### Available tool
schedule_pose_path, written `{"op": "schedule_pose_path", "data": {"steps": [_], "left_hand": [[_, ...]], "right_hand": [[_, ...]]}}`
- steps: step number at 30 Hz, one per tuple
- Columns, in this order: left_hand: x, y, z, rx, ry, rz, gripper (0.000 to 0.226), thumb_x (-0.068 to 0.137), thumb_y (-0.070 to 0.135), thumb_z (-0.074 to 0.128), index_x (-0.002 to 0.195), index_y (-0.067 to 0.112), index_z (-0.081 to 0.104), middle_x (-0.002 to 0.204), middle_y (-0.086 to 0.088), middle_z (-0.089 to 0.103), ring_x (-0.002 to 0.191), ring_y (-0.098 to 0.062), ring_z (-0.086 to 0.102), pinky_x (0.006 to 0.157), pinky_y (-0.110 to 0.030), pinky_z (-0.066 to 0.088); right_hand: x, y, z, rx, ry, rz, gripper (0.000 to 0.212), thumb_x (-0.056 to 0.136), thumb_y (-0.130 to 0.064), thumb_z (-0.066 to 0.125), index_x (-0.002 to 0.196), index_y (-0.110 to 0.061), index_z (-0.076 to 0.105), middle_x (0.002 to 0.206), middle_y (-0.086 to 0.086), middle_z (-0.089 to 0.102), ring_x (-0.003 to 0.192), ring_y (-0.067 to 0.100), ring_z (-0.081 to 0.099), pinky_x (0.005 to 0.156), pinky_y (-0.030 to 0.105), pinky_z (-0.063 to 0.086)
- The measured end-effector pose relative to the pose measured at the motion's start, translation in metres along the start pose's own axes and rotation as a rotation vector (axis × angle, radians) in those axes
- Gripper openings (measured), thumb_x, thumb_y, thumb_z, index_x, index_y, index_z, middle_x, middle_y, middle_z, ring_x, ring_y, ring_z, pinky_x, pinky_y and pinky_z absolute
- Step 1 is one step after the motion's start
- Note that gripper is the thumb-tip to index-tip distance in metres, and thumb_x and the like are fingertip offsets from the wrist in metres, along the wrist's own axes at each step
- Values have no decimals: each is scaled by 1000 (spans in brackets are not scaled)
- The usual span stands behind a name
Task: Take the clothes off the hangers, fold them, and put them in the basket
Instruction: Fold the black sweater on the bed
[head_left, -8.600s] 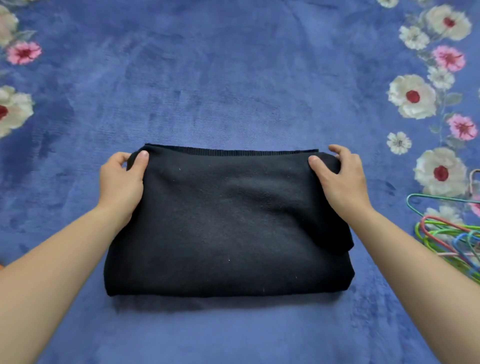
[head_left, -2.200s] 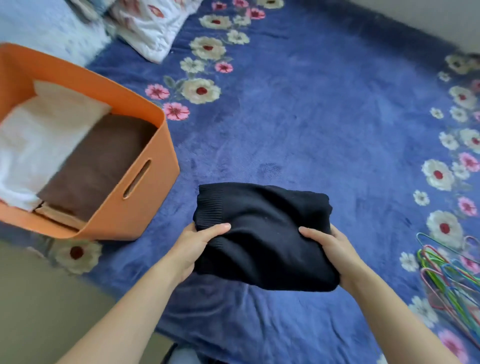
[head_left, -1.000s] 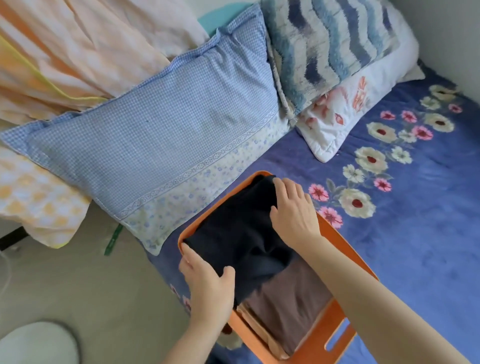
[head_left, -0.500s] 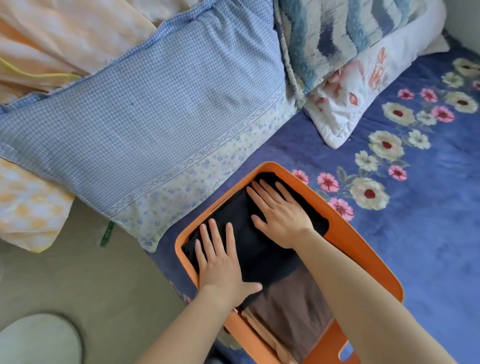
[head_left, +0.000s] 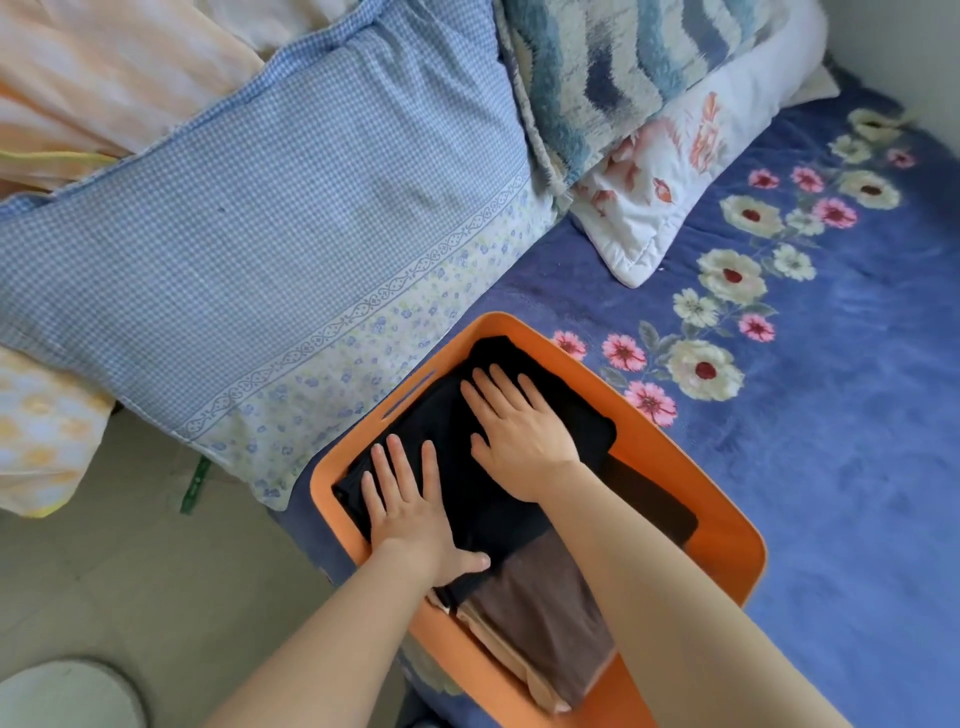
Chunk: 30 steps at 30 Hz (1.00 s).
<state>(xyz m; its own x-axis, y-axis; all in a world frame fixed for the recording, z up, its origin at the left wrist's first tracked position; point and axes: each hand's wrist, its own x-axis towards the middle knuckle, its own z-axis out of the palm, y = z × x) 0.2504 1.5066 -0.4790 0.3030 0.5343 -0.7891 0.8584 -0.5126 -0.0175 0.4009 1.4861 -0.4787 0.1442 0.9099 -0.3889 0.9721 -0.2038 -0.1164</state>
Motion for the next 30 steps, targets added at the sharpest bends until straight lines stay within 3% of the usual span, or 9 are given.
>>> {"op": "schedule_pose_path", "data": {"steps": [7, 11, 16, 23, 30], "left_hand": [[-40, -5, -20, -20, -99, 39, 121, 83, 62, 60, 149, 10, -27, 153, -26, -30, 144, -39, -24, 120, -47, 0], [-93, 39, -3, -178, 23, 105, 91, 96, 50, 48, 155, 10, -9, 161, -19, -12, 148, -35, -12, 119, -46, 11], [-193, 129, 47, -86, 315, 396, 74, 98, 37, 45, 155, 8, 6, 162, -18, 0, 150, -32, -4, 119, -39, 8], [-362, 259, 164, 145, 275, 776, 71, 100, 35, 42, 155, 11, 5, 162, -15, -6, 150, -29, -8, 119, -40, 11], [-512, 377, 269, 337, 247, 1184, 70, 99, 38, 45, 155, 11, 13, 162, -17, 3, 149, -31, -1, 118, -40, 14]], "right_hand": [[-153, -1, 1, 161, -34, 152, 60, 102, -31, 32, 157, -25, 8, 164, 2, 0, 151, 21, -7, 120, 37, -6], [-251, 11, -4, 234, 79, 306, 61, 99, -27, 43, 155, -21, 20, 162, 6, 16, 151, 25, 8, 120, 38, 8], [-403, 22, -3, 215, 152, 508, 61, 100, -33, 41, 155, -19, 18, 162, 4, 17, 150, 22, 11, 118, 33, 13], [-646, 10, 44, 261, 204, 833, 62, 100, -38, 41, 154, -19, 19, 161, 4, 18, 150, 20, 12, 116, 34, 18], [-856, -4, 73, 256, 249, 1210, 63, 97, -42, 43, 152, -19, 25, 152, 4, 34, 140, 23, 30, 109, 37, 31]]}}
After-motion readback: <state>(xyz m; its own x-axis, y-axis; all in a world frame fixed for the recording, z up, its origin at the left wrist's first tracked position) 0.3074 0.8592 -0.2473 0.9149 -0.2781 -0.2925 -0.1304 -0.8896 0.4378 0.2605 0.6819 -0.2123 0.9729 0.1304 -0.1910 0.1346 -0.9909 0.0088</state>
